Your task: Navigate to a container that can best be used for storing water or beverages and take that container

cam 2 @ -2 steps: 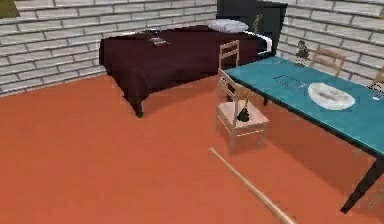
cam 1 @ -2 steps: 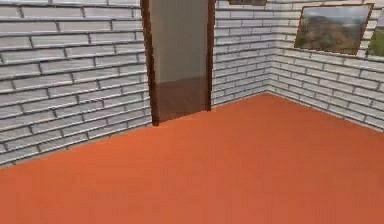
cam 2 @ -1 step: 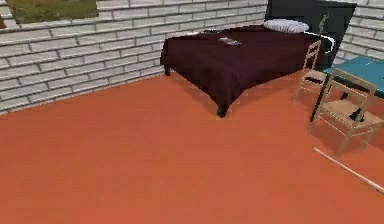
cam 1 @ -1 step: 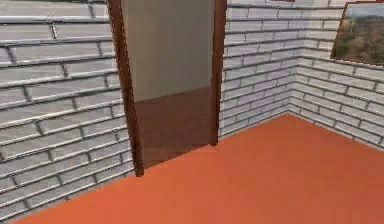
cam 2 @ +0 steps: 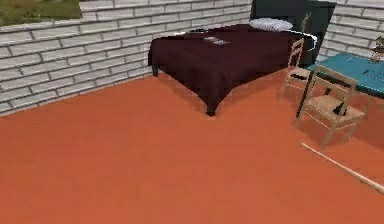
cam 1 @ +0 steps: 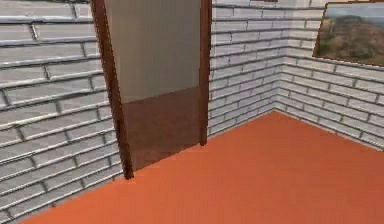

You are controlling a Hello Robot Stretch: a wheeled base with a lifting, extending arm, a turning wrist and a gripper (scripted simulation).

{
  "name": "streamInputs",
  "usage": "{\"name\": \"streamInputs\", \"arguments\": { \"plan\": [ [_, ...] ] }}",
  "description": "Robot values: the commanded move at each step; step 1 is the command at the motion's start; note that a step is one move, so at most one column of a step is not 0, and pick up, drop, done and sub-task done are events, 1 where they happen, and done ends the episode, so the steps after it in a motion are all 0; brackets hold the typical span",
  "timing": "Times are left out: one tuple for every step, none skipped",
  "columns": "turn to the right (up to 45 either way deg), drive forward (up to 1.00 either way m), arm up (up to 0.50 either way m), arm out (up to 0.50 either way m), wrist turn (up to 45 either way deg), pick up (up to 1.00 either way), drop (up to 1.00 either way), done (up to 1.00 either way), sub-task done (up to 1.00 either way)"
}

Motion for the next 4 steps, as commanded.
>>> {"name": "streamInputs", "arguments": {
  "plan": [
    [0.0, 1.00, 0.00, 0.00, 0.0, 0.00, 0.00, 0.00, 0.00],
    [0.0, 0.55, 0.00, 0.00, 0.0, 0.00, 0.00, 0.00, 0.00],
    [-30.0, 0.00, 0.00, 0.00, 0.0, 0.00, 0.00, 0.00, 0.00],
    [0.0, 0.45, 0.00, 0.00, 0.0, 0.00, 0.00, 0.00, 0.00]
  ]
}}
